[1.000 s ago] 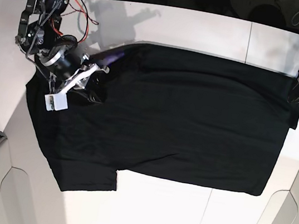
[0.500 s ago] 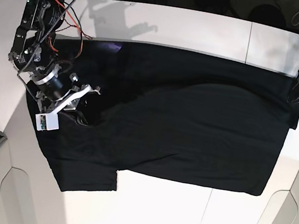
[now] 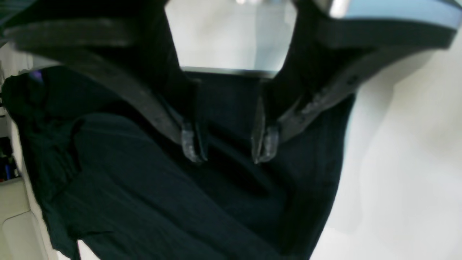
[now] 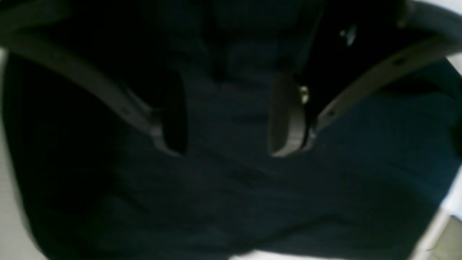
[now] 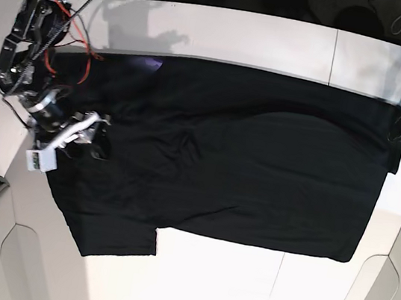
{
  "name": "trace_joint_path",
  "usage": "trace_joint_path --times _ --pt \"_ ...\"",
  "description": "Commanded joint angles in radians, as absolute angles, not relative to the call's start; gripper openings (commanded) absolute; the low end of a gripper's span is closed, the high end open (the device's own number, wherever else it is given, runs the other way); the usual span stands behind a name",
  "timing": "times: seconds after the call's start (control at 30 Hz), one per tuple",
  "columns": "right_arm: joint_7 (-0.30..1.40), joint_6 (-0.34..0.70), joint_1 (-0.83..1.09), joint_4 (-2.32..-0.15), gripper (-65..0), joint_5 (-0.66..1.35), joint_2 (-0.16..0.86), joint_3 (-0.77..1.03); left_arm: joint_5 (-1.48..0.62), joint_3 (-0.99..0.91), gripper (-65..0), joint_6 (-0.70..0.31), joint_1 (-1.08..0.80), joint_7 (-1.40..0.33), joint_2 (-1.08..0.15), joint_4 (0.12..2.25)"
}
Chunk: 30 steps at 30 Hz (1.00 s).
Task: Fold the T-shirt properly
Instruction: 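Drag the sleeve fabric inward with the right gripper, then return to corner, then release the shoulder corners and move both grippers toward the hem corners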
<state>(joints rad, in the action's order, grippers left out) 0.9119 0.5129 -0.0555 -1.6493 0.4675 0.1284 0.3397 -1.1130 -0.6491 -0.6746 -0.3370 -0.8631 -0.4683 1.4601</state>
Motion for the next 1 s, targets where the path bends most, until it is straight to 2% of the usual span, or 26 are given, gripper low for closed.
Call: trace_joint_path --times 0.0,0.03,0.1,0.13,0.17,0.43,0.6,0.7,0.83,0.97 --pt "0.929 0.520 -0.072 -1.670 -35.1 0.515 0.143 0.366 -1.134 -0.656 -42.7 -0.698 -0.332 -0.846 -0.488 1.480" --pt "0.975 0.520 -0.071 -1.670 -41.6 0.550 0.149 0.392 -1.132 -0.656 -46.4 -0.698 -0.329 -0.846 -0.487 1.480" --pt "1.047 0.520 -0.070 -1.670 -60.5 0.609 0.155 0.443 -1.116 -0.654 -56.2 -0.698 -0.326 -0.846 -0.488 1.480" --pt "1.067 0.521 -0.067 -1.670 -65.0 0.630 0.154 0.467 -1.098 -0.651 -61.1 -0.698 -0.321 -0.846 -0.487 1.480" --pt "1.075 0.522 -0.060 -1.670 -65.0 0.643 0.155 0.487 -1.074 -0.645 -65.0 -0.698 -0.314 -0.846 -0.488 1.480" --pt "1.028 0.528 0.067 -1.670 -65.0 0.605 0.155 0.508 -0.846 -0.513 -65.0 -0.688 -0.281 -0.739 -0.488 1.479" --pt "0.977 0.527 0.133 -1.666 -65.0 0.516 0.161 0.508 -0.662 -0.443 -65.0 -0.561 -0.284 -0.708 -0.488 1.476" --pt "0.982 0.527 0.168 -1.666 -65.0 0.516 0.184 0.508 -0.631 -0.442 -65.0 -0.523 -0.289 -0.756 -0.488 1.475" --pt "1.010 0.527 0.213 -1.666 -65.0 0.516 0.232 0.509 -0.625 -0.442 -65.0 -0.519 -0.295 -0.878 -0.489 1.475" --pt "1.052 0.523 0.260 -1.666 -65.0 0.542 0.273 0.509 -0.644 -0.443 -65.0 -0.520 -0.353 -0.894 -0.504 1.475"
